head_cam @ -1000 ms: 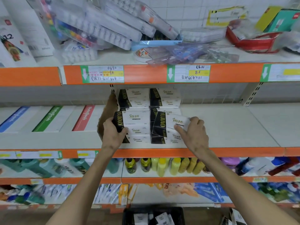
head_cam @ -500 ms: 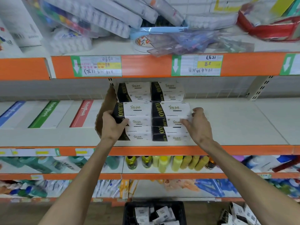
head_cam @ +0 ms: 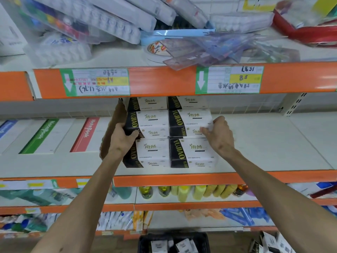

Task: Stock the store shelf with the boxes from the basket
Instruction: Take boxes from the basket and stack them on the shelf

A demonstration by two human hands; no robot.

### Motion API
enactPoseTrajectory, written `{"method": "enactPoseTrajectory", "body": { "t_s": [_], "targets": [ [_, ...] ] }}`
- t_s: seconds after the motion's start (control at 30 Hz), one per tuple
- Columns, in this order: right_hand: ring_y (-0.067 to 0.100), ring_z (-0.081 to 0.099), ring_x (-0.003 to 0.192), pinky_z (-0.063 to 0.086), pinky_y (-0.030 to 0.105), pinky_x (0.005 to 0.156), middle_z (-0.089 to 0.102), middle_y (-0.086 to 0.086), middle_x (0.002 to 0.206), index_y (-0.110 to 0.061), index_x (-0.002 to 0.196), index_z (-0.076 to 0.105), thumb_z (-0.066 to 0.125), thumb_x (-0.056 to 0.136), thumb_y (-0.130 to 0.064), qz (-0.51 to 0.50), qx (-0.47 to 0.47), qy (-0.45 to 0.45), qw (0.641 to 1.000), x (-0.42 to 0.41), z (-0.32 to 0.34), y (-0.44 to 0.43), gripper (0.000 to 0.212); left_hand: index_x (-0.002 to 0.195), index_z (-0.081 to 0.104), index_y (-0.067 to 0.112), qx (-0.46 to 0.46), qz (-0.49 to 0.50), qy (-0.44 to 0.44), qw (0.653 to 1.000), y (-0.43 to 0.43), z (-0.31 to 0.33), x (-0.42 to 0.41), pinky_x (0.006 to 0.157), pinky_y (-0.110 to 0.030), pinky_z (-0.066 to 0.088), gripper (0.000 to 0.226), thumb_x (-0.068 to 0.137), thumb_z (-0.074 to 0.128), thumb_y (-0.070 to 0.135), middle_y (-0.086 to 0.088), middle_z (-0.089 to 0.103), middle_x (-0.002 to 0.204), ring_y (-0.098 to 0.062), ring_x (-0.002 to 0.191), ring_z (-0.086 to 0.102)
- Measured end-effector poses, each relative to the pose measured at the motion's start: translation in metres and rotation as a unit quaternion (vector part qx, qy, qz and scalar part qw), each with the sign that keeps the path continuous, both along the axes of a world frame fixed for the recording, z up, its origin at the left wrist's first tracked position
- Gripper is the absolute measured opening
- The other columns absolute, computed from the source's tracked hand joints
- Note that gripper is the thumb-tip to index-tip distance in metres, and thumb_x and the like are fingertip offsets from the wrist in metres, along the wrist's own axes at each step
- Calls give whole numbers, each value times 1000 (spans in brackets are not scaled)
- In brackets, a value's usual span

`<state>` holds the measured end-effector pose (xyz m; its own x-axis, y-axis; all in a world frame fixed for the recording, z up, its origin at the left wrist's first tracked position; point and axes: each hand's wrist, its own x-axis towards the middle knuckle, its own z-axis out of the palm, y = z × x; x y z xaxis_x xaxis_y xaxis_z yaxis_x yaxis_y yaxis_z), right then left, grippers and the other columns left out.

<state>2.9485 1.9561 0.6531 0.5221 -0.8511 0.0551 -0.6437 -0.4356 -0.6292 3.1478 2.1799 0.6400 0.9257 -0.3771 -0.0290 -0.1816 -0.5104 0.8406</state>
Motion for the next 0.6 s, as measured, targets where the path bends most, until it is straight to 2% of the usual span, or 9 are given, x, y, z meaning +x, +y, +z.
{"method": "enactPoseTrajectory", "body": {
  "t_s": [0.23,0.27,0.33,0.4,0.43,0.5,0.6],
  "targets": [
    [37,55,106,44,38,77,52,16,119,-3,115,41,67,87,-39,4,12,11,1000,1,4,4,52,129,47,8,7,2,14,1000,0,4,3,85,-30,47,46,90,64,25,-5,61,115,-21,103,59],
    [36,55,106,43,37,76,51,16,120,-3,116,41,67,87,-39,6,15,6,1000,-3,4,6,54,123,52,6,-1,-1,5,1000,2,3,-1,81,-27,48,39,89,66,21,-4,61,110,-18,97,60],
    [33,53,110,43,36,78,48,14,124,-3,121,40,65,88,-38,6,10,-17,1000,-14,1,12,55,98,61,6,-10,-1,-38,999,7,0,-14,69,-23,50,14,85,67,10,-6,65,92,-13,79,60],
    [29,48,116,44,37,87,45,14,129,-3,127,40,61,92,-33,4,-5,-38,999,-28,-3,24,51,81,58,3,1,11,-59,998,14,-6,-30,57,-25,49,10,81,68,4,-9,60,79,-18,70,57],
    [28,46,117,43,36,92,45,14,129,-2,129,40,59,93,-29,12,-15,-49,999,-35,-5,32,48,81,58,-1,14,7,-57,998,18,-8,-39,58,-30,51,11,80,67,6,-12,60,82,-24,74,59],
    [27,45,116,40,33,96,45,15,126,-1,129,42,55,95,-19,34,-26,-83,996,-46,-7,50,41,95,62,-3,73,-12,-76,994,23,-12,-58,76,-42,54,19,82,63,11,-17,63,98,-32,93,61],
    [23,46,113,40,29,97,47,12,121,-2,125,46,51,95,-13,61,-32,-131,989,-56,-4,79,32,112,59,5,110,-4,-146,983,30,-9,-94,91,-42,46,29,85,61,15,-13,54,114,-29,109,51]
  ]
}}
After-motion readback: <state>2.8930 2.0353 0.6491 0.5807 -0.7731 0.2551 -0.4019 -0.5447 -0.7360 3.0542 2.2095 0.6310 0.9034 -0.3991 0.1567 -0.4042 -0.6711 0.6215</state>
